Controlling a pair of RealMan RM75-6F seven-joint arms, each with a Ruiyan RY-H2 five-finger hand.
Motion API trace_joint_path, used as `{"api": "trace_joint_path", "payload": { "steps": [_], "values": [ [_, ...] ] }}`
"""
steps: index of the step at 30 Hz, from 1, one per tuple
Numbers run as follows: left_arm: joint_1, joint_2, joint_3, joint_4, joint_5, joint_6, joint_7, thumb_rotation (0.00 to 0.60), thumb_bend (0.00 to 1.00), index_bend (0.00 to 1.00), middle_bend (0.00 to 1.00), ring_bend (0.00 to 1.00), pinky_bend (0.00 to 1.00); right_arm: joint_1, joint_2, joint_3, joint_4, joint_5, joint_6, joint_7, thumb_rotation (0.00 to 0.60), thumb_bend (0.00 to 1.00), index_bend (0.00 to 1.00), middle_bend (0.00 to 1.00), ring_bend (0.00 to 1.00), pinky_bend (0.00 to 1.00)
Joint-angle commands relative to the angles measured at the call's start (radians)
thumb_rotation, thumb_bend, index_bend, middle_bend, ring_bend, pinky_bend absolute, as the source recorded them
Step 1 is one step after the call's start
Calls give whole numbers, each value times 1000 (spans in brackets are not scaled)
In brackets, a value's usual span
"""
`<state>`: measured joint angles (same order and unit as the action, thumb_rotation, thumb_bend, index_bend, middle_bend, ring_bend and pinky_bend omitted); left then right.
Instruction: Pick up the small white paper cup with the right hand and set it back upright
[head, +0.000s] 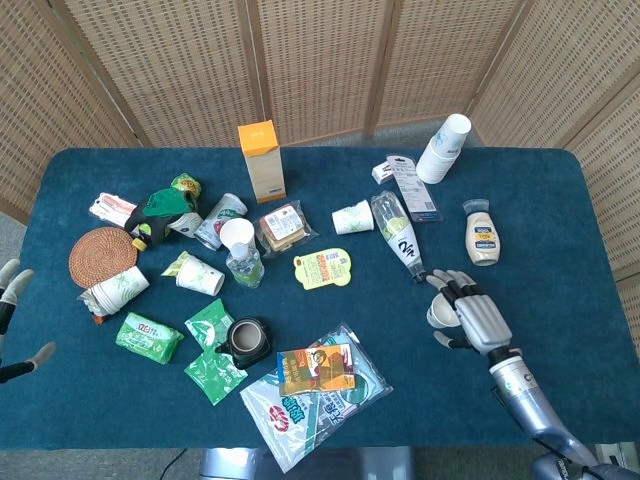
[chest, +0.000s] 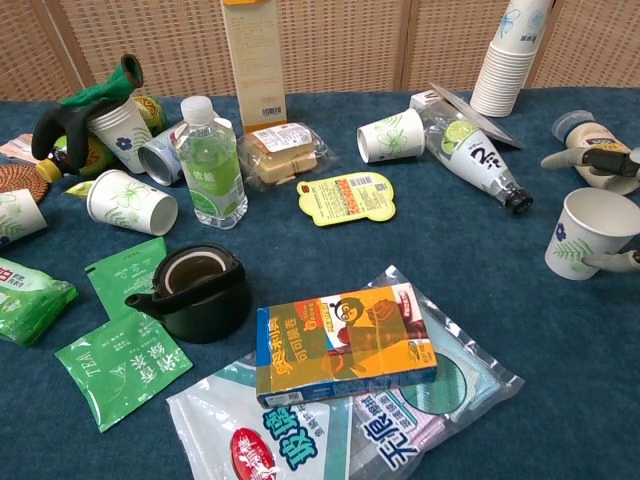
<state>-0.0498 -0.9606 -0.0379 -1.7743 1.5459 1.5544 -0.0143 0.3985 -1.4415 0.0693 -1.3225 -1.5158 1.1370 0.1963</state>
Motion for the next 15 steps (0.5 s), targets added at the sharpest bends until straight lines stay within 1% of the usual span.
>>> {"api": "trace_joint_path", "payload": {
  "steps": [1, 5, 10, 15],
  "values": [
    [-1, -2, 1, -1, -1, -2, 5, 600, 246, 0, 0, 0, 0, -2, -19, -1, 33, -2, 16, 31, 600, 290, 140, 174, 61, 176],
    [-3, -6, 1, -2, -3, -8, 14, 600, 247, 0, 0, 0, 0, -7, -31, -8, 61, -14, 39, 56, 600, 319, 195, 231, 119, 220],
    [-4, -10, 3, -4, -1, -11, 26, 600, 246, 0, 0, 0, 0, -14, -44, -14, 88, -23, 66, 68, 600, 364, 300, 323, 198, 257],
    [-3, -11, 3, -5, 0, -9, 28, 600, 246, 0, 0, 0, 0, -16, -52, -17, 97, -22, 76, 77, 600, 391, 344, 362, 221, 276]
  ]
}}
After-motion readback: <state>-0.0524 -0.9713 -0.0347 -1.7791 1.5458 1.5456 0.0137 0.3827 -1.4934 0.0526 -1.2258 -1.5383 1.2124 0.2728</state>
